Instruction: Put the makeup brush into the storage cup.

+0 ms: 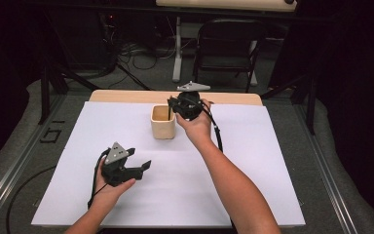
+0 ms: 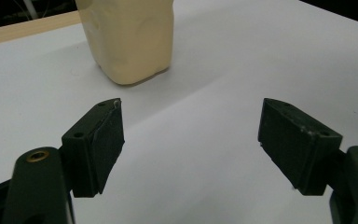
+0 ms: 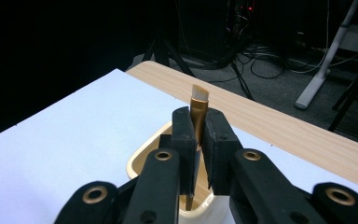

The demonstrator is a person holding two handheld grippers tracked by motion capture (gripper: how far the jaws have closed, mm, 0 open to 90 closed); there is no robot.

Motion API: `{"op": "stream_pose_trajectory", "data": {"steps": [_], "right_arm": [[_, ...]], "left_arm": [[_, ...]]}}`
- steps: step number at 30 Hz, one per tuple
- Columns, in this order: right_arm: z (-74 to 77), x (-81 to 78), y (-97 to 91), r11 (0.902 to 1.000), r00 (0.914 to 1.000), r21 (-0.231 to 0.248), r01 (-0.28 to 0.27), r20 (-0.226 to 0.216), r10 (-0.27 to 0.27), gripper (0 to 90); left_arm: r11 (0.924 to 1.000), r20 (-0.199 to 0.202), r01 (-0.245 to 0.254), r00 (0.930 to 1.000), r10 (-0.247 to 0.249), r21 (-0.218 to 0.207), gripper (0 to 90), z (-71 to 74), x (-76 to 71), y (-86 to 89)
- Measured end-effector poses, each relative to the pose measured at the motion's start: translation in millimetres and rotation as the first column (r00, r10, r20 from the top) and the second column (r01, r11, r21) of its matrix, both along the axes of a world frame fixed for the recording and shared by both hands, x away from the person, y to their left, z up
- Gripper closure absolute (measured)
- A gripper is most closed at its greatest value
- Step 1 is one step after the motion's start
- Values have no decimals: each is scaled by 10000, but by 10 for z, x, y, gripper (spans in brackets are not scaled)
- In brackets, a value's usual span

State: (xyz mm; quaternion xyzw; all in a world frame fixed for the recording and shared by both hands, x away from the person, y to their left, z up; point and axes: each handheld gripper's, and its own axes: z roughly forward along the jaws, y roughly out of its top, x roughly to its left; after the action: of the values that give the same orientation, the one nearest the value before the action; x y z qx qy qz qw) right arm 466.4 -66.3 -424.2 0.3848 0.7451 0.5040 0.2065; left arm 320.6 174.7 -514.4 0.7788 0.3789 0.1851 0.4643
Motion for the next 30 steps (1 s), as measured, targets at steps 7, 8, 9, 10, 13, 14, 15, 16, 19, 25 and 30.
{"op": "stream_pose_trajectory", "data": {"steps": [7,8,9,10,13,14,15,16,19,25,30], "right_arm": [[-49,9,24,10000,10000,-67,-36,-55,36,840],[-56,10,25,9999,10000,-106,-49,-49,48,840],[-66,11,30,9999,10000,-99,-40,-80,39,840],[-75,12,29,9999,10000,-111,-38,-79,37,840],[-111,11,34,9998,9999,-171,-29,-132,27,840],[-123,13,38,9997,9999,-230,-52,-101,49,839],[-133,11,42,9996,9999,-288,-67,-98,65,840],[-147,14,42,9995,9999,-293,-84,-88,81,839],[-173,18,38,9997,9999,-233,-93,-130,90,839],[-214,18,24,9999,9997,-127,-86,-229,83,839],[-226,8,17,10000,9996,17,-87,-260,88,796]], "left_arm": [[10000,-4,2,10000,-2,-14,227,-1,0,1],[10000,-4,3,10000,-3,-10,227,-1,0,1],[10000,-14,6,10000,-6,-1,227,-1,1,3],[10000,-11,3,10000,-3,-6,227,-2,2,3],[10000,-16,1,10000,-1,8,227,-6,3,1],[10000,-20,5,10000,-4,32,227,-7,4,0],[10000,-30,9,10000,-9,31,227,-9,4,-2],[10000,-32,10,10000,-10,40,227,-10,5,-3],[10000,-29,25,10000,-25,64,227,-12,6,-7],[10000,-42,30,10000,-30,79,227,-15,7,-4],[10000,-39,21,10000,-21,73,228,-14,7,-2]]}}
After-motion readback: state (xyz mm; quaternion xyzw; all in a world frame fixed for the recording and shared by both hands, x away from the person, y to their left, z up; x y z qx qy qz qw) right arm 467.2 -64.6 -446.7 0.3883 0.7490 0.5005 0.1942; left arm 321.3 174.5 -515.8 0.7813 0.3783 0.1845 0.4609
